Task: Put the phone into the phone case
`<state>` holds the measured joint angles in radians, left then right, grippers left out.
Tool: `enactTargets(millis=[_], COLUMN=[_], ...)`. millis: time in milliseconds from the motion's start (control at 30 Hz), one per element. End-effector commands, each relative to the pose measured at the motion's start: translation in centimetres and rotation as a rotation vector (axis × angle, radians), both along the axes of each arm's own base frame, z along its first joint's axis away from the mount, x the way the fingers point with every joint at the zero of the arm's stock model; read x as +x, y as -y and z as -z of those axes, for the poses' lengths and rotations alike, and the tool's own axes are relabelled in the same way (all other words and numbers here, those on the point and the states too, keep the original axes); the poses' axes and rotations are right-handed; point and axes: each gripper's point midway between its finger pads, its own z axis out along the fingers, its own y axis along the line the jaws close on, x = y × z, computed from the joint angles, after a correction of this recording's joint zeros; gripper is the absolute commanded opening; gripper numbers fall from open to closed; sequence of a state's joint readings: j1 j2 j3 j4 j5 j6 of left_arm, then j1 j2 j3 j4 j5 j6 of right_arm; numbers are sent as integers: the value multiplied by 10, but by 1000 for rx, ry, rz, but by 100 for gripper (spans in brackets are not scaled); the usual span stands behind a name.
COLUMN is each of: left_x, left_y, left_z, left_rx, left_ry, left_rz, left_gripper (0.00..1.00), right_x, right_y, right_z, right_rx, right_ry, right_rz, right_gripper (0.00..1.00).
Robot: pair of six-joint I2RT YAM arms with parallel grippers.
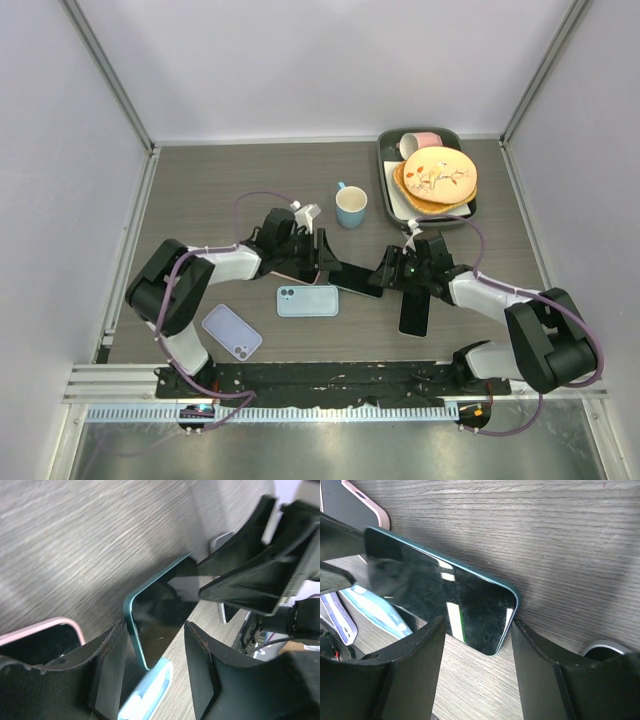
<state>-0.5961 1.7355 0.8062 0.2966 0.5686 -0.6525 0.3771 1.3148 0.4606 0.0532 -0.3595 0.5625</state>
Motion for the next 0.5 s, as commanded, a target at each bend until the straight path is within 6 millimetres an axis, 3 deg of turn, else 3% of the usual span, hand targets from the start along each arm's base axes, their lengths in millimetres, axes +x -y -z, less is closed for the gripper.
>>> enactTargets(millis=[0,167,367,467], left_x=[-28,-21,-20,-20], left_y=[39,35,30,27], left_z=[-78,-54,-32,-27], left_rx=[-242,-138,-65,-36], left_ry=[122,89,50,49], left_rz=[195,169,156,151], left_gripper=[51,43,2,0], right_x=[-1,1,0,1], right_y=[-44,-44,-43,-42], right_z=[-50,-51,-50,-52], right_rx=[218,217,206,204], right_ry=[112,120,121,131], right_rz=[-160,-156,-154,-152], right_gripper=[59,59,59,59])
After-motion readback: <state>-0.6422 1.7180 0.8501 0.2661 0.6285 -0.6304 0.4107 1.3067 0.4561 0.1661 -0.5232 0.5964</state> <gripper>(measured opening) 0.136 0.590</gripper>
